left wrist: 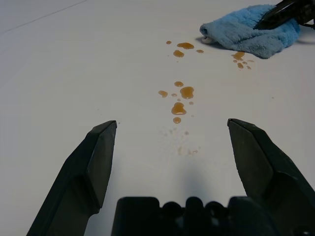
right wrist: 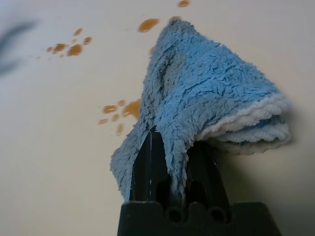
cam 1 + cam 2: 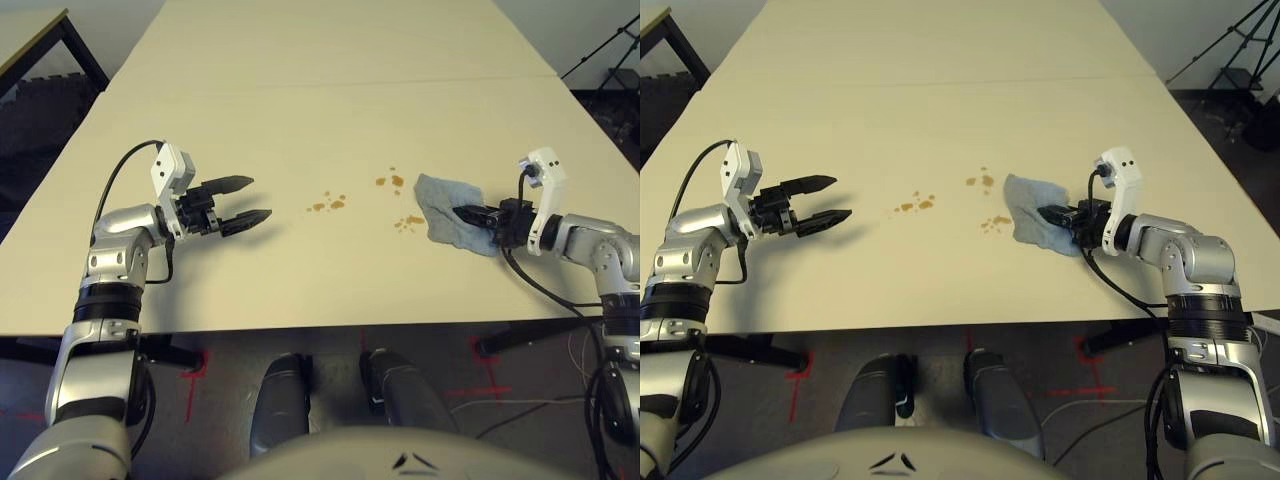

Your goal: Wipe the water off the table with a rag.

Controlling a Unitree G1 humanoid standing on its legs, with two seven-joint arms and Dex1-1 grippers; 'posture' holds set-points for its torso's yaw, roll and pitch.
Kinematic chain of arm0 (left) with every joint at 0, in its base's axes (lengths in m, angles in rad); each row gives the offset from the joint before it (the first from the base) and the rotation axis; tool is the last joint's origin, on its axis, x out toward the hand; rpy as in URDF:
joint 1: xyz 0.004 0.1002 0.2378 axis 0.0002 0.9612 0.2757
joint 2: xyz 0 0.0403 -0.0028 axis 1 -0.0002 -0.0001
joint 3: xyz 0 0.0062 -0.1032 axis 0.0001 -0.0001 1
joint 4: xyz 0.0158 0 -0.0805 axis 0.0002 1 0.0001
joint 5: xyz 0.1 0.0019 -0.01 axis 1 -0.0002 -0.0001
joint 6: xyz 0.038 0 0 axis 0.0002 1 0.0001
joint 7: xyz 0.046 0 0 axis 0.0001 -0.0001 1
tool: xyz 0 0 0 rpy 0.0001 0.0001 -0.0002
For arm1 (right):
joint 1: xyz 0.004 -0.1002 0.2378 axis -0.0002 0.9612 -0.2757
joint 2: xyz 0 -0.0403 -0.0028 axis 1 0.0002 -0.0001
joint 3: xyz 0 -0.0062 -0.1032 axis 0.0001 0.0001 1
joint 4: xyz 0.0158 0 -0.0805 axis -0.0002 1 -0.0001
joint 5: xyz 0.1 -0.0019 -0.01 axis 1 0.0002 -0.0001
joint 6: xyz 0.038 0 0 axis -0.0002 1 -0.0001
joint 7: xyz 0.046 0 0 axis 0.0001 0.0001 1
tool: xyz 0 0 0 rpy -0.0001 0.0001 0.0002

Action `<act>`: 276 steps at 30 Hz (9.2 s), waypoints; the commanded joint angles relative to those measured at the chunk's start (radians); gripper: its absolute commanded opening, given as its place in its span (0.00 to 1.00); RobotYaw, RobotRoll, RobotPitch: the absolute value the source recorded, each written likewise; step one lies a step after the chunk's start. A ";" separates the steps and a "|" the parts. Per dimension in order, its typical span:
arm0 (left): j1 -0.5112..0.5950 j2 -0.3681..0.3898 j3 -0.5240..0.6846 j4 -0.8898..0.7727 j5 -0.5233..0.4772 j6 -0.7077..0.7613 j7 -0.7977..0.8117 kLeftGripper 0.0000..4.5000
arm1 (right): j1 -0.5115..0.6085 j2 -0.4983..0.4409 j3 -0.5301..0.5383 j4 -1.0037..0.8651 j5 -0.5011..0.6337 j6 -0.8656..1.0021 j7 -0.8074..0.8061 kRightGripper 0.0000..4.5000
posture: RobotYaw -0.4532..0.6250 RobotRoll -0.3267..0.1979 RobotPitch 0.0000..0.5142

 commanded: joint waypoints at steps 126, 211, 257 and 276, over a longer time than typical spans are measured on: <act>0.041 0.045 -0.001 0.010 0.038 -0.016 -0.049 1.00 | -0.315 0.132 -0.053 -0.013 0.033 0.094 -0.073 0.00 | 0.26 0.62 0.25; 0.023 -0.003 -0.026 0.045 0.052 -0.063 -0.035 1.00 | -0.489 0.072 0.030 0.253 -0.100 -0.146 0.049 0.00 | 0.25 0.62 0.20; 0.005 -0.051 0.025 0.021 0.005 -0.034 0.062 1.00 | -0.362 -0.222 -0.184 0.862 -0.255 -0.798 -0.087 1.00 | 0.21 0.62 0.18; -0.024 -0.099 0.286 0.281 0.121 -0.358 0.920 1.00 | -0.293 -0.123 -0.346 0.866 -0.086 -1.046 0.006 1.00 | 0.33 0.62 0.22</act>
